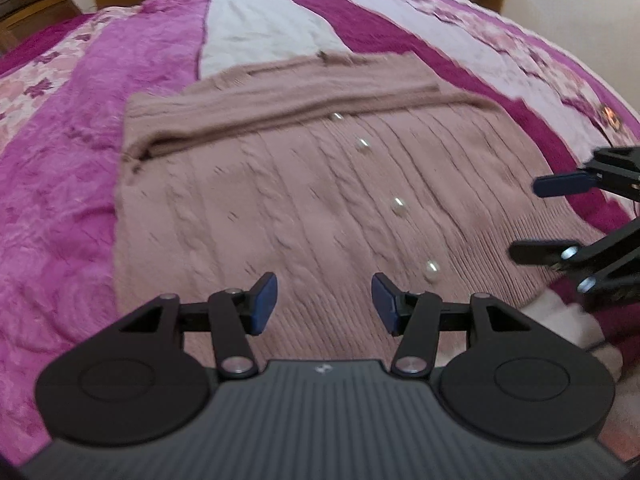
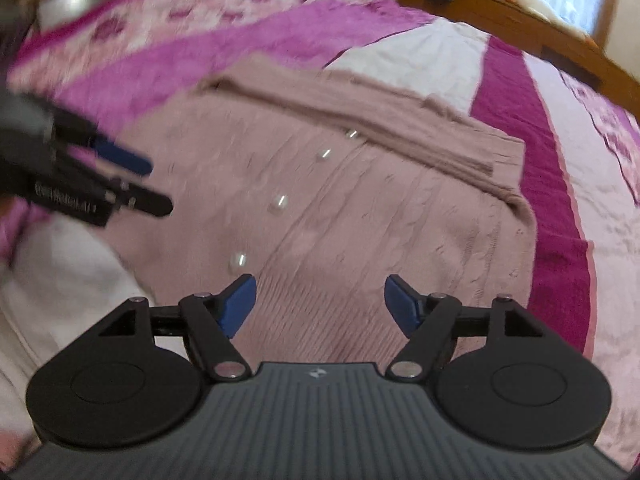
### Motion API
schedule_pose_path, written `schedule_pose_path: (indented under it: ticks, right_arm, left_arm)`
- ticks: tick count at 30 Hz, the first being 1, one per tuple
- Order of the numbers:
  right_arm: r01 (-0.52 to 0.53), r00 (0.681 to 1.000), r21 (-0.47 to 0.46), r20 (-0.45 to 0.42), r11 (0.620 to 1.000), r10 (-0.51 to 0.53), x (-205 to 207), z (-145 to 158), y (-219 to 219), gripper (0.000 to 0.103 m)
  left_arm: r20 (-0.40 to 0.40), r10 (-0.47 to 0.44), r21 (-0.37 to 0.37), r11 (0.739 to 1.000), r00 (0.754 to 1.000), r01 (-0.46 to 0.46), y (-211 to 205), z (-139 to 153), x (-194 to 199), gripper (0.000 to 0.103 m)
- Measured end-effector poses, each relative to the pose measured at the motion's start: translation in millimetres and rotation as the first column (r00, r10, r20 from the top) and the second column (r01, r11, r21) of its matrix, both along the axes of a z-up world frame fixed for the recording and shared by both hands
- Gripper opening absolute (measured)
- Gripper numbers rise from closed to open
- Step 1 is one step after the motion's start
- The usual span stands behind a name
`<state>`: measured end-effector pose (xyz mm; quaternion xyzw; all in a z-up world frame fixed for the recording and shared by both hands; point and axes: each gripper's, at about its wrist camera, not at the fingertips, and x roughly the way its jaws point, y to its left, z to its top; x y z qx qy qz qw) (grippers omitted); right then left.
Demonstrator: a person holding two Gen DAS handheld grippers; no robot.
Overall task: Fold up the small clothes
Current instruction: 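Move both tools to the hem of the cardigan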
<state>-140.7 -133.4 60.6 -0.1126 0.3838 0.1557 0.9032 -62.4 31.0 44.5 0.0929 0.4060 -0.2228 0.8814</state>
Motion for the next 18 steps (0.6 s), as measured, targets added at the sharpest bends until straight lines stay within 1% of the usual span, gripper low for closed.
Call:
schedule_pose_path:
  ticks: [2,4,7,9,10,13,15,18]
  right_arm:
    - [-0.042,0.999,-0.033,-0.018,0.999,0.041,-3,-11,8,0.078]
    - [-0.077,0.996,-0.037,-0.047,0.996,0.075,-5,-18,13,0.078]
    - [-0.103,0.991,-0.05,-0.085,0.993,0.099,-5,-28,18,0.079]
    - [-0.122,0.987,-0.091,-0.117,0.988,0.111,-4,-37,24,0.079]
    - [-0.144,0.984,-0.128,-0.128,0.981,0.128,-5,-42,29,0.079]
    - [-0.2,0.979,-0.265,-0.097,0.943,0.181,-12,-54,46,0.08]
    - [-0.206,0.978,-0.298,-0.081,0.932,0.191,-11,-57,51,0.08]
    - [-0.185,0.983,-0.301,-0.05,0.936,0.178,-6,-58,53,0.08]
  left_arm:
    - [-0.013,-0.024,0.012,1.0,1.0,0.024,-4,-6,-4,0.054]
    - [-0.027,-0.049,0.026,0.998,0.998,0.049,-9,-12,-8,0.054]
    - [-0.046,-0.071,0.035,0.997,0.996,0.073,-14,-20,-13,0.054]
    - [-0.063,-0.074,0.032,0.997,0.995,0.077,-17,-24,-15,0.054]
    - [-0.073,-0.075,0.031,0.996,0.994,0.078,-17,-26,-15,0.054]
    - [-0.088,-0.075,0.032,0.996,0.993,0.078,-20,-29,-16,0.054]
    - [-0.088,-0.077,0.033,0.996,0.993,0.081,-20,-29,-15,0.054]
    - [-0.082,-0.076,0.029,0.996,0.994,0.079,-19,-27,-16,0.054]
